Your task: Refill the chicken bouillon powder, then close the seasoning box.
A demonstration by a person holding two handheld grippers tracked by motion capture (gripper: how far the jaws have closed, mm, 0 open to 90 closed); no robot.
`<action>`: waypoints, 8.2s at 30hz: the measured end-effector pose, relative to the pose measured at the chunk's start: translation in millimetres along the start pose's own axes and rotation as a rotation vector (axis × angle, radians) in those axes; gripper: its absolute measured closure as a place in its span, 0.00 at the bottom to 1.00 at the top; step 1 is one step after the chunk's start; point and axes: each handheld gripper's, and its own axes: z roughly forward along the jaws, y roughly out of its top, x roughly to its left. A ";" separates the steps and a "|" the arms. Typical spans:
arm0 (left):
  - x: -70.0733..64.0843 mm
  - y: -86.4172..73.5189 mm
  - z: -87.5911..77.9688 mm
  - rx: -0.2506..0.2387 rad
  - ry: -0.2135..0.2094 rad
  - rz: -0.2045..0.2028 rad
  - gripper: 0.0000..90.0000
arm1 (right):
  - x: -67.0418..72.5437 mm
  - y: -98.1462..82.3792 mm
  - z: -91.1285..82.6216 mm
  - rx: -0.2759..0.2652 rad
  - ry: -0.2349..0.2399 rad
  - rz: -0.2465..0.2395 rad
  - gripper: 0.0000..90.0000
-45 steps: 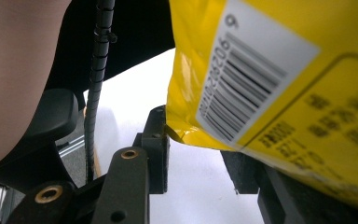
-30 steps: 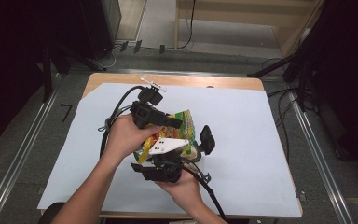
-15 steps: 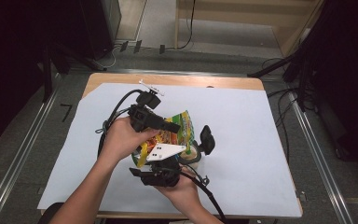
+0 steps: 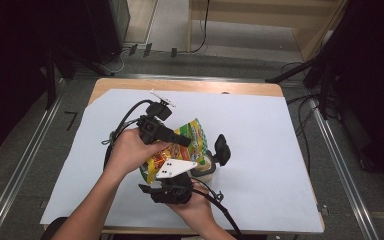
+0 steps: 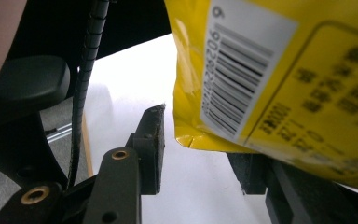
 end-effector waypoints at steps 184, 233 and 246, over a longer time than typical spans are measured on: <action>100.9 -5.7 -67.6 -0.318 0.048 0.004 0.94 | -21.1 -23.9 -10.4 0.054 -0.093 0.077 0.49; 133.3 -55.4 -108.2 -0.416 0.194 -0.174 0.50 | -38.1 -1.3 -45.4 0.070 -0.075 0.089 0.52; 148.2 -61.3 -98.4 -0.417 0.199 -0.191 0.45 | -47.1 4.8 -59.6 0.071 -0.086 0.098 0.53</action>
